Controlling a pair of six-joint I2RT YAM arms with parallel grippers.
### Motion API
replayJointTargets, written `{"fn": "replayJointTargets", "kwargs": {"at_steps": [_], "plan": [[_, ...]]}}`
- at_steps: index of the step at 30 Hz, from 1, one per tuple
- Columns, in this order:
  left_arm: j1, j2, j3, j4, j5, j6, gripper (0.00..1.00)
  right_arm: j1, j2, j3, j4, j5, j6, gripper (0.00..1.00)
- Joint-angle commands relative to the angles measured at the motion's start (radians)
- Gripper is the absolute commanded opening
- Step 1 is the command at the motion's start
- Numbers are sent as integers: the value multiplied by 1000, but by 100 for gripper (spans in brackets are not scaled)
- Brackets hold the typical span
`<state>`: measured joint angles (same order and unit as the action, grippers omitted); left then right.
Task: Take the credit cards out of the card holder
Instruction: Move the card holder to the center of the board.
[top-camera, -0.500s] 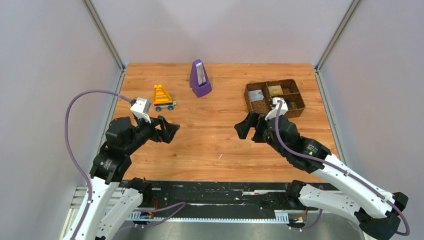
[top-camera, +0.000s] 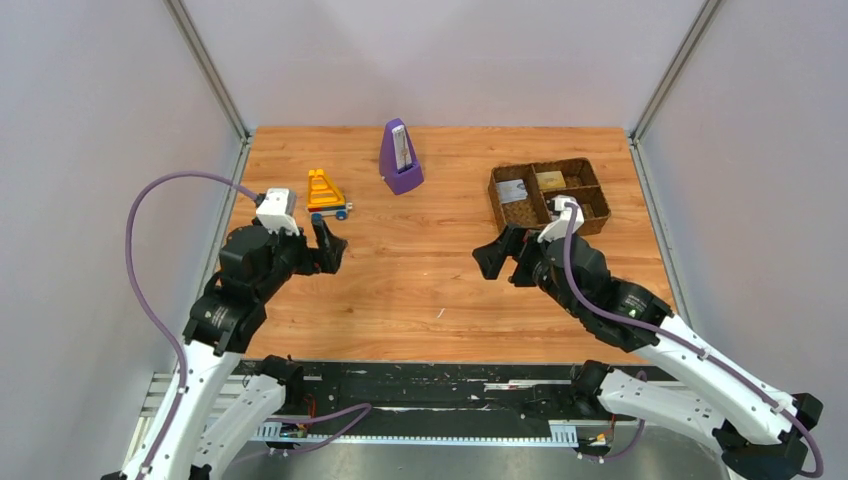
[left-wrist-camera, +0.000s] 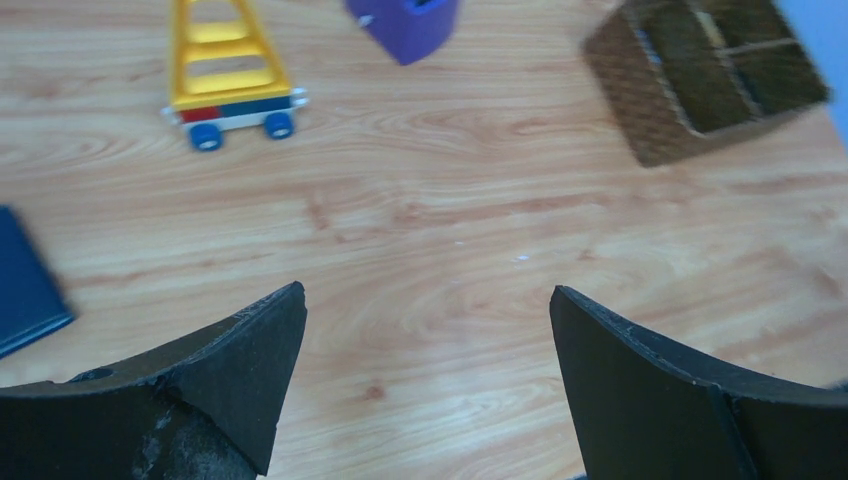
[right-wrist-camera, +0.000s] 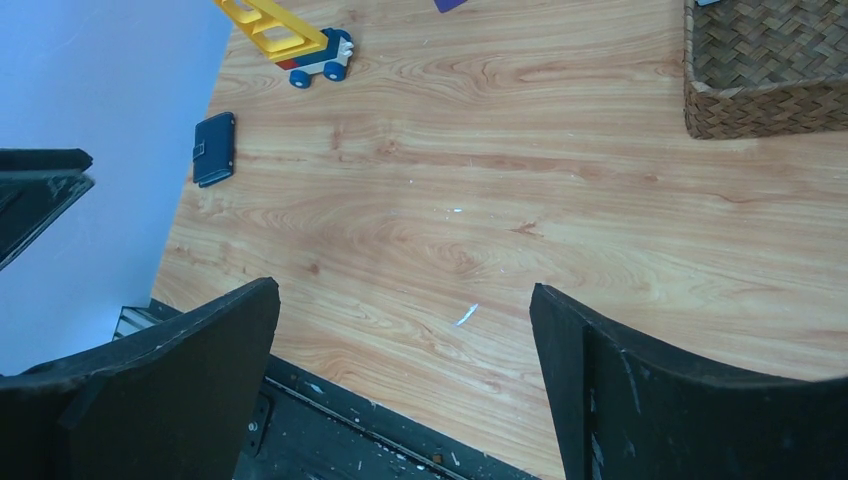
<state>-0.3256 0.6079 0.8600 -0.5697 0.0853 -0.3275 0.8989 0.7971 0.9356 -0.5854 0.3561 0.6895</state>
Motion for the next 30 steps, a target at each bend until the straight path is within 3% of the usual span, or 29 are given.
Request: {"fn": "replayJointTargets", "kwargs": {"at_steps": [1,6,12,18,21,30], "plan": [[5,136,82,-93,-336,-42,100,-2,-42,-21,43,7,-19,100],[101,344,195,-232,-507,-127,100,-2,-108,-71,75,-9,-68,100],[331,546,273,-230,-414,-182,99,-2,-217,-134,128,-58,-105,100],[497,722,340,-151,-273,-164,90,-2,-334,-170,176,-70,-122,100],[553,805,361,-125,-222,-147,87,-2,-371,-172,182,-86,-123,100],[634,1115,491,-163,-269,-96,80,-2,-435,-163,189,-114,-149,100]]}}
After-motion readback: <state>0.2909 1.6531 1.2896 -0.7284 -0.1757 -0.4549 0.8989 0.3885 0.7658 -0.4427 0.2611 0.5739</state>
